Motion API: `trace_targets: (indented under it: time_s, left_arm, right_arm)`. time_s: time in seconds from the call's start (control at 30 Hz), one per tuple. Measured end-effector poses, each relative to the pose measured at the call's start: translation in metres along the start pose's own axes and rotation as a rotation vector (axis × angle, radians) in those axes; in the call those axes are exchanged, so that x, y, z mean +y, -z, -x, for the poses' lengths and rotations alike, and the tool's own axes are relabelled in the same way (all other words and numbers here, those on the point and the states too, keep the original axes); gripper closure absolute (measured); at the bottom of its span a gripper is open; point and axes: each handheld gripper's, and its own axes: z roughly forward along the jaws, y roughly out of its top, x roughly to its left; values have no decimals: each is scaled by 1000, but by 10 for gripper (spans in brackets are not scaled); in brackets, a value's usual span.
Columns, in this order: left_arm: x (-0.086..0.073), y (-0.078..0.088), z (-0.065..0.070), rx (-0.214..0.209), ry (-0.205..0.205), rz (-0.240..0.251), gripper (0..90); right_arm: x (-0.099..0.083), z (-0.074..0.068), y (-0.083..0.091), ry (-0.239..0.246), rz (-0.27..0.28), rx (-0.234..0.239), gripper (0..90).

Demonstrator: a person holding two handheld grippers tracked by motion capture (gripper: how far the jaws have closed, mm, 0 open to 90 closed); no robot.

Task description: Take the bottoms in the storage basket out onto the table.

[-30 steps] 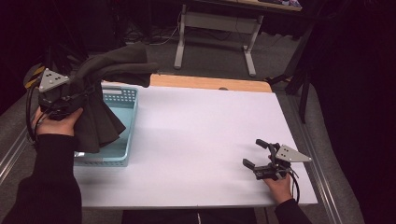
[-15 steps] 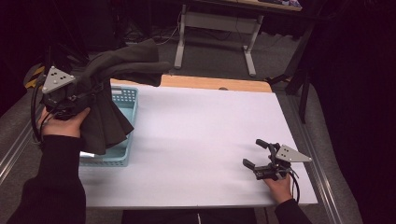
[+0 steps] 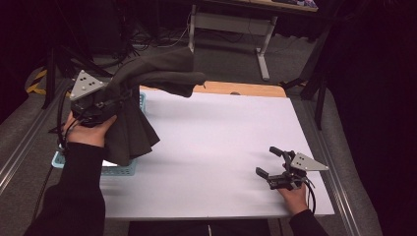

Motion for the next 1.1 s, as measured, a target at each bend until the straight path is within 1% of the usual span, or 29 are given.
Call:
trace_targets:
  time_s: [0.23, 0.5, 0.67, 0.83, 0.93, 1.1]
  left_arm:
    - [2, -14, 25, -66, -18, -5, 655]
    - [2, -28, 49, -127, -32, -14, 654]
    - [2, -37, 64, -158, -41, -20, 652]
    - [0, -46, 78, -197, -46, -30, 651]
    - [-2, -53, 85, -222, -39, -38, 650]
    - [-7, -63, 99, -244, -46, -53, 649]
  right_arm:
    - [0, 0, 1, 1, 3, 3, 25]
    - [0, 0, 1, 0, 6, 3, 25]
    - [0, 0, 1, 0, 7, 3, 25]
    - [0, 0, 1, 0, 8, 3, 25]
    - [0, 0, 1, 0, 9, 4, 25]
    - [0, 0, 1, 0, 10, 4, 25]
